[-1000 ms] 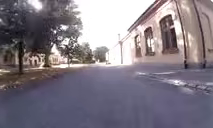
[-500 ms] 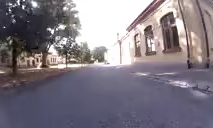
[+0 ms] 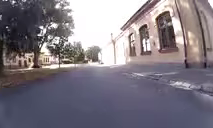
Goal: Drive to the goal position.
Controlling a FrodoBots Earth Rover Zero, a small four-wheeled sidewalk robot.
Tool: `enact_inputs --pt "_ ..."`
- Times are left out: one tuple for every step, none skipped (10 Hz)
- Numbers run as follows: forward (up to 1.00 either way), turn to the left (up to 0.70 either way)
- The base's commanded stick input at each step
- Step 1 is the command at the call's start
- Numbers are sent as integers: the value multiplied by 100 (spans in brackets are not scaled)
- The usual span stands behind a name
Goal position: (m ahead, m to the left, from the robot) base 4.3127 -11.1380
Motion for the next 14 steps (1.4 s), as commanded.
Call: enact_inputs --pt "70 -35" --pt "70 -29" --pt "70 -18" --pt "70 -7" --pt "70 0" --pt "70 0" --pt "70 0" --pt "70 0" --pt "70 0" --pt "70 0" --pt "70 0" --pt "70 0" --pt "70 -8" --pt "70 -23"
